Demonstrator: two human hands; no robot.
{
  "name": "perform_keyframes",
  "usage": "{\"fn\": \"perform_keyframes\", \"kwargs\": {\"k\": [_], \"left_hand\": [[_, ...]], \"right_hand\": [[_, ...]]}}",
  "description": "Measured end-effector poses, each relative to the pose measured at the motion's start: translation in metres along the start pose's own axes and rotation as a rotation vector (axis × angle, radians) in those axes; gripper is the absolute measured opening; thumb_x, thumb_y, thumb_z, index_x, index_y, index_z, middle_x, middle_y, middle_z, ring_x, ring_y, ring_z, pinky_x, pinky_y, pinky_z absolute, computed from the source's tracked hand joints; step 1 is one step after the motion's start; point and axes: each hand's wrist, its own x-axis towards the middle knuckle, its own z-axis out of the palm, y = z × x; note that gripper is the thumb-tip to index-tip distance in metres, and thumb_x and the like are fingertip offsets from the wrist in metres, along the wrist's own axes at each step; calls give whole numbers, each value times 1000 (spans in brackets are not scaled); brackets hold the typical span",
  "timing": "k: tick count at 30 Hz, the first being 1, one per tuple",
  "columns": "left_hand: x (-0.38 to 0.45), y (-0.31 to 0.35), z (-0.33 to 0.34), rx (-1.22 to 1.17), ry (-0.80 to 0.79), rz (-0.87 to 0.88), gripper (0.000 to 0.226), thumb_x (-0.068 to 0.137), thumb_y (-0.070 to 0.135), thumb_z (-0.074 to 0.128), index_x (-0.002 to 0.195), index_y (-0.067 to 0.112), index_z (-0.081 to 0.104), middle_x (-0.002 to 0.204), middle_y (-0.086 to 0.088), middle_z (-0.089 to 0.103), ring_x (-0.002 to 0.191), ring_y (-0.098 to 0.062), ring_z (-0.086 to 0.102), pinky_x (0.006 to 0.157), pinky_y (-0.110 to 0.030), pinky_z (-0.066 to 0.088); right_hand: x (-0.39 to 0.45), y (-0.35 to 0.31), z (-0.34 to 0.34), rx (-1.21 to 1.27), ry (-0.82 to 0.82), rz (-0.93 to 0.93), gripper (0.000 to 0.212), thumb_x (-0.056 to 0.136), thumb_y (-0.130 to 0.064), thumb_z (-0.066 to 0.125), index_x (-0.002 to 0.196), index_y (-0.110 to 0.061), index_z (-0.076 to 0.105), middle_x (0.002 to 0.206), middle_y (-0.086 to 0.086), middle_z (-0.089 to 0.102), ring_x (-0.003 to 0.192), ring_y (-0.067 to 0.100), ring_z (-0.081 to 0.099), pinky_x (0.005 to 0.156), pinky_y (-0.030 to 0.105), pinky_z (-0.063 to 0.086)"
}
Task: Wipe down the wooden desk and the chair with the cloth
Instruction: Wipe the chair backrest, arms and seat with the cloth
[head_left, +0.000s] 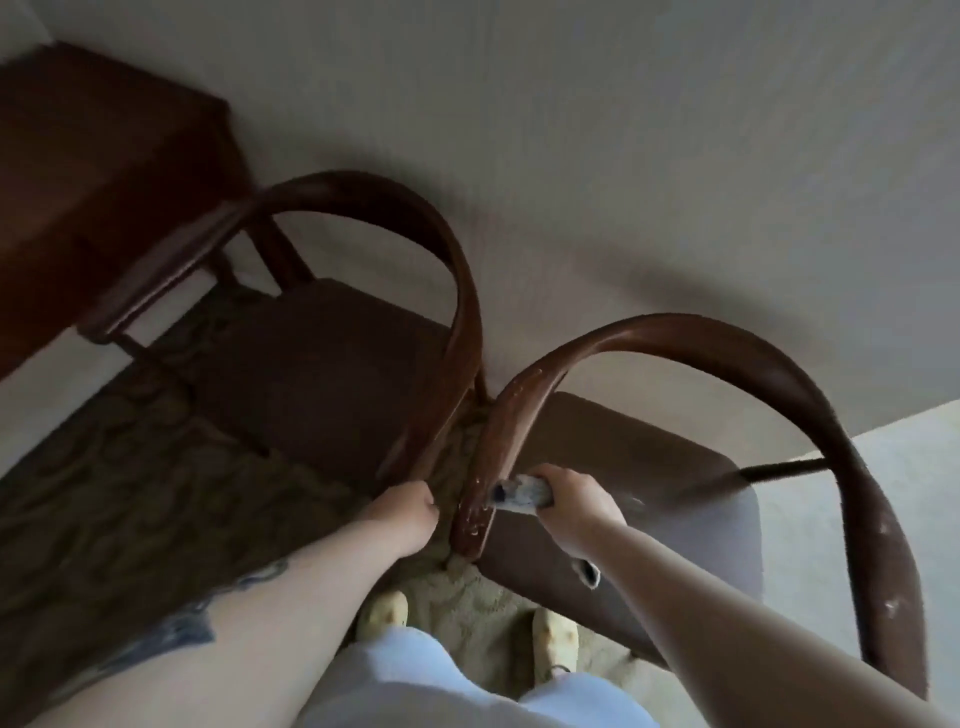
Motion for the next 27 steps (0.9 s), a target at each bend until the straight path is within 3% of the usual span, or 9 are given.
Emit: {"fn": "perform_keyframes", "kwargs": {"k": [3, 6, 10, 13, 16, 19, 22, 24, 27], "left_hand": [[-5, -8, 51, -138, 83, -172, 27, 100, 26, 39, 112, 16, 61, 125, -7, 61, 115, -25, 57, 90, -27, 44], [-4, -2, 107, -457, 170, -305, 25, 101, 19, 38, 80, 17, 52, 110, -16, 65, 102, -31, 60, 78, -30, 43], [3, 17, 143, -798, 480, -443, 29, 102, 23, 35, 89, 10, 58, 97, -17, 65, 95, -36, 61, 84, -41, 49], [14, 19, 154, -712, 690, -366, 30, 100, 29, 34, 86, 15, 56, 86, -8, 63, 84, -32, 63, 74, -42, 50], [26, 18, 173, -390, 790, -156, 37, 87, 34, 45, 104, 9, 65, 102, -14, 68, 96, -34, 65, 82, -48, 53], [30, 28, 179, -185, 818, -219, 60, 93, 36, 43, 144, 6, 41, 148, -14, 42, 138, -28, 38, 112, -48, 33], [36, 32, 176, -239, 801, -312, 65, 93, 38, 23, 154, 16, 16, 162, -4, 12, 149, -18, 7, 121, -42, 6], [35, 35, 174, -325, 835, -331, 63, 94, 36, 11, 154, 18, 16, 162, -2, 11, 149, -17, 5, 121, -42, 1], [36, 41, 174, -419, 900, -341, 59, 97, 38, 8, 153, 25, 20, 162, 2, 13, 149, -14, 4, 121, -40, -2]], "right_hand": [[5, 19, -6, -28, -30, -133, 46, 83, -7, 49, 114, -38, 60, 92, -9, 66, 80, 15, 62, 62, 28, 48], [8, 36, -1, 23, -25, -227, 49, 83, -9, 51, 120, -41, 56, 101, -12, 67, 88, 13, 62, 68, 29, 50], [7, 50, 23, 18, 111, -412, 54, 82, -9, 57, 129, -35, 56, 122, -11, 64, 109, 15, 60, 81, 30, 51], [23, 50, 54, -43, 252, -743, 57, 79, -12, 66, 134, -22, 57, 138, -4, 57, 131, 18, 49, 106, 42, 43], [44, 48, 90, -280, 132, -1039, 67, 84, -13, 62, 147, -20, 41, 153, -2, 38, 144, 16, 28, 117, 43, 21], [59, 63, 107, -533, -18, -1069, 88, 86, -16, 54, 157, -21, 3, 163, -6, 3, 150, 12, 0, 120, 41, 3], [76, 57, 97, -726, -11, -1100, 90, 92, -15, 45, 151, -24, -22, 159, -8, -22, 145, 10, -22, 117, 41, -12], [94, 44, 84, -766, 13, -1076, 82, 95, -18, 40, 152, -26, -18, 161, -8, -17, 144, 10, -22, 115, 41, -18], [98, 46, 75, -507, 115, -839, 75, 94, -16, 42, 156, -28, 3, 163, -8, 0, 149, 11, -9, 119, 42, -8]]}}
